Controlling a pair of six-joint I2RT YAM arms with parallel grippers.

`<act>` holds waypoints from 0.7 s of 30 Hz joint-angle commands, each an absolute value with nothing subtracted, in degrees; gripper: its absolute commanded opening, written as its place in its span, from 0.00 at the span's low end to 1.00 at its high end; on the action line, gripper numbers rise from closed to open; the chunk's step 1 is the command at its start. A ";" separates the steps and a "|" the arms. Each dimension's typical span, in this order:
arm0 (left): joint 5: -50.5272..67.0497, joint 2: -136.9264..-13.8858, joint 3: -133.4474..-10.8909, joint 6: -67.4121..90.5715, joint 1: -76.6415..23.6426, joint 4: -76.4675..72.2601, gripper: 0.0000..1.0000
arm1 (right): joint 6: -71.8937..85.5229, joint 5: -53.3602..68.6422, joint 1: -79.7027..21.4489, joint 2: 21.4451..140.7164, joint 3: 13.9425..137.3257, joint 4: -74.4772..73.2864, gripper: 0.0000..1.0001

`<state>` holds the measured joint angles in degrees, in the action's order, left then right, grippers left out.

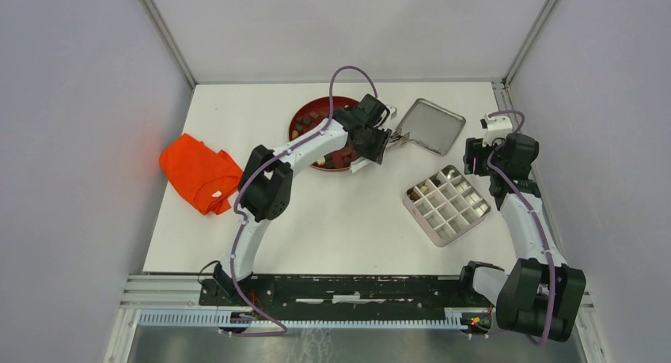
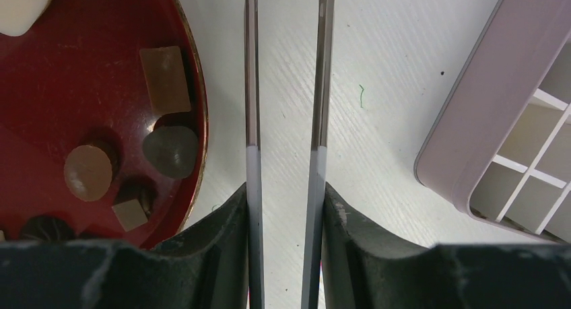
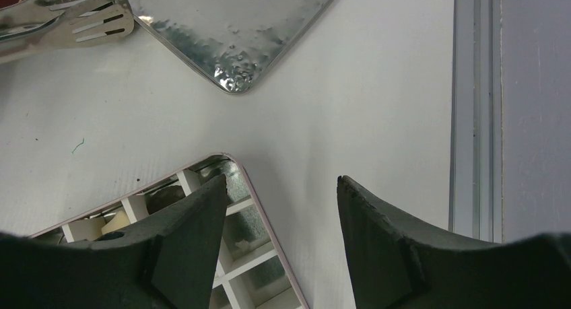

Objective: Pack the chocolate
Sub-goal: Pick up the fake chocolate from the center of the board.

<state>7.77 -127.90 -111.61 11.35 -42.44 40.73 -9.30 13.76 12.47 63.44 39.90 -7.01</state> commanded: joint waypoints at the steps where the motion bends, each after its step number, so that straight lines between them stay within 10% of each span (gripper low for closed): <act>1: 9.32 -128.72 -114.44 9.25 -41.92 40.40 0.35 | -10.03 14.28 12.25 63.24 41.84 -6.14 0.67; 9: 9.93 -125.28 -113.38 9.80 -41.92 40.43 0.03 | -10.02 14.35 12.26 63.20 41.84 -6.12 0.67; 21: 13.44 -114.10 -103.60 12.34 -42.05 36.35 0.02 | -10.02 14.44 12.22 63.23 41.84 -6.15 0.67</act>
<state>10.83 -121.51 -106.08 11.44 -42.13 40.49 -9.30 13.98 12.47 63.44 39.90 -7.01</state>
